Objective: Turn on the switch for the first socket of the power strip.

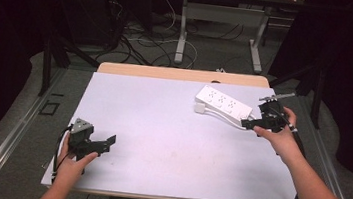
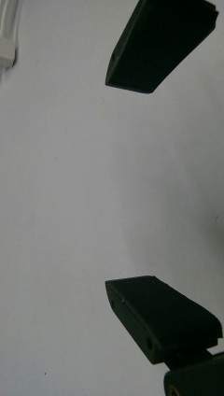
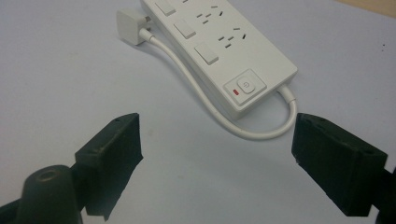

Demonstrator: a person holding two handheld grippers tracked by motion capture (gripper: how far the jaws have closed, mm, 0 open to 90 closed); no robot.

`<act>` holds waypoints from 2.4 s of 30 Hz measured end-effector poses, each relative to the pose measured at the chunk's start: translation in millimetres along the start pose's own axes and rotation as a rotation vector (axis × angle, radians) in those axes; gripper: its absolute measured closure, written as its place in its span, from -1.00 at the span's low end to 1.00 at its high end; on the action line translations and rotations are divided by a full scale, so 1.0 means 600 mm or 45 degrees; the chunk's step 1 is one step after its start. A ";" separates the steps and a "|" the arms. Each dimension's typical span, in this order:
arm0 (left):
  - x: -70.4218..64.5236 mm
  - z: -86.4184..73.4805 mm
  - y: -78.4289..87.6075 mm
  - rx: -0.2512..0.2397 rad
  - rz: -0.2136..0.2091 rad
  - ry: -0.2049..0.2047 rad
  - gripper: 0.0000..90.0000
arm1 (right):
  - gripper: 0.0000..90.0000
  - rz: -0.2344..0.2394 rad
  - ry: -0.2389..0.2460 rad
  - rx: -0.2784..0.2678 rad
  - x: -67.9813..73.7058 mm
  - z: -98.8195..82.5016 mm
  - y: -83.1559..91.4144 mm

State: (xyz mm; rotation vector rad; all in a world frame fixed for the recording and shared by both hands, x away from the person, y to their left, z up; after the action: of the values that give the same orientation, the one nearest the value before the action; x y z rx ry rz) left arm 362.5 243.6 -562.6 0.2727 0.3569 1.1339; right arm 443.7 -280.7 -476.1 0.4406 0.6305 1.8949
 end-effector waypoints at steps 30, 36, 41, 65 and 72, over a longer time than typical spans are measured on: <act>0.000 -0.001 -0.001 0.006 0.002 0.001 -0.90 | -0.65 -0.036 0.048 0.057 -0.002 0.048 -0.034; 0.000 -0.001 -0.002 0.008 0.002 -0.003 -0.90 | -0.64 -0.034 0.039 0.047 -0.001 0.061 -0.043; 0.001 -0.002 -0.002 0.012 0.005 -0.003 -0.89 | -0.64 -0.039 0.040 0.047 0.000 0.068 -0.051; 0.002 -0.003 -0.003 0.016 0.008 -0.011 -0.88 | -0.59 -0.057 0.012 0.058 0.003 0.084 -0.096; 0.003 -0.003 -0.003 0.018 0.013 -0.014 -0.87 | -0.57 -0.066 0.018 0.077 0.000 0.081 -0.108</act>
State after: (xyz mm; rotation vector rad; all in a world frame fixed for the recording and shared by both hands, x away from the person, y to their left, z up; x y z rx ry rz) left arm 363.9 244.4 -565.2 0.2935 0.3546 1.1401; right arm 518.2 -249.2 -476.6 0.4456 0.7036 1.8349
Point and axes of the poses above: each handheld gripper's, and its own axes: y roughly backward along the jaws, z roughly out of its top, x roughly to its left, the point moved 4 cm from there along -y, roughly forward along the jaws, and after that the axes turned 12 degrees about -x, right-handed, at the moved point
